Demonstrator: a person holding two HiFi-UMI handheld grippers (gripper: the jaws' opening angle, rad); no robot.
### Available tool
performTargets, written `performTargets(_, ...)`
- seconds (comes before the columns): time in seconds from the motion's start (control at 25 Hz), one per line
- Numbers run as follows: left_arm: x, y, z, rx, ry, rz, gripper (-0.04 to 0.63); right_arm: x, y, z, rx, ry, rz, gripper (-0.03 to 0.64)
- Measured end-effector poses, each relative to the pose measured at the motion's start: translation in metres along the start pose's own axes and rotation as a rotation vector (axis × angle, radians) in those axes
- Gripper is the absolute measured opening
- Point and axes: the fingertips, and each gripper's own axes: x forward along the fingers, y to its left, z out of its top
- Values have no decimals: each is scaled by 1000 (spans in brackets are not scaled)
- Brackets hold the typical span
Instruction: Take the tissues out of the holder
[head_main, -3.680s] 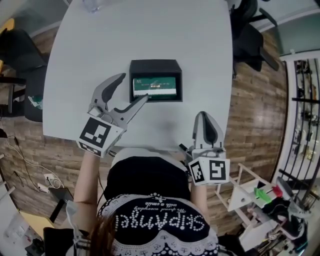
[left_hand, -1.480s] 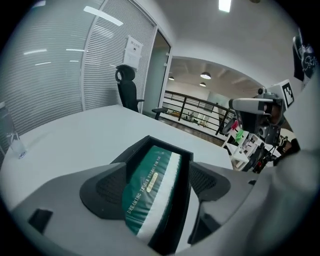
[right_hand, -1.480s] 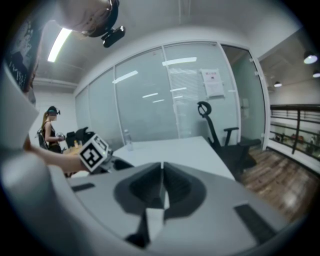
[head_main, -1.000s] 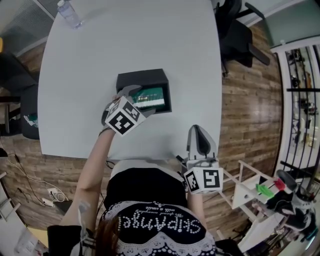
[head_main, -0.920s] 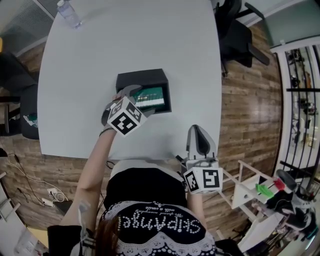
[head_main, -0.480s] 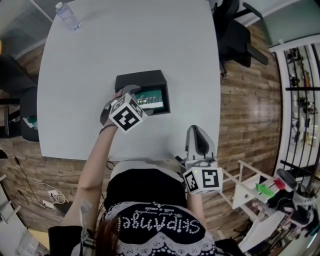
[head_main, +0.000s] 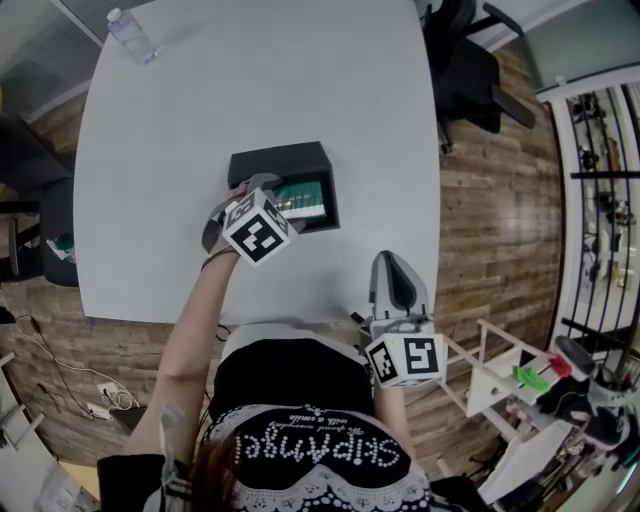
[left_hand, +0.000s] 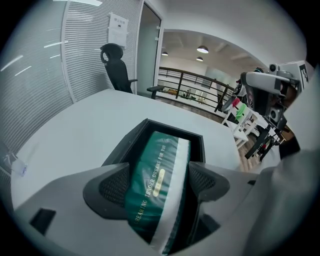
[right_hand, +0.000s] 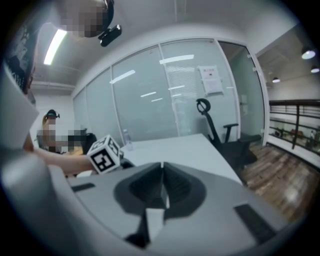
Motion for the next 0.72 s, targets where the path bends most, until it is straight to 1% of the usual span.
performTargets(0.24, 5, -1, -6, -11, 70, -27, 383, 6, 5, 1, -2, 1, 13, 35)
performTargets(0.72, 7, -2, -5, 4, 83, -35, 360, 11, 7, 0, -6, 13, 30, 35)
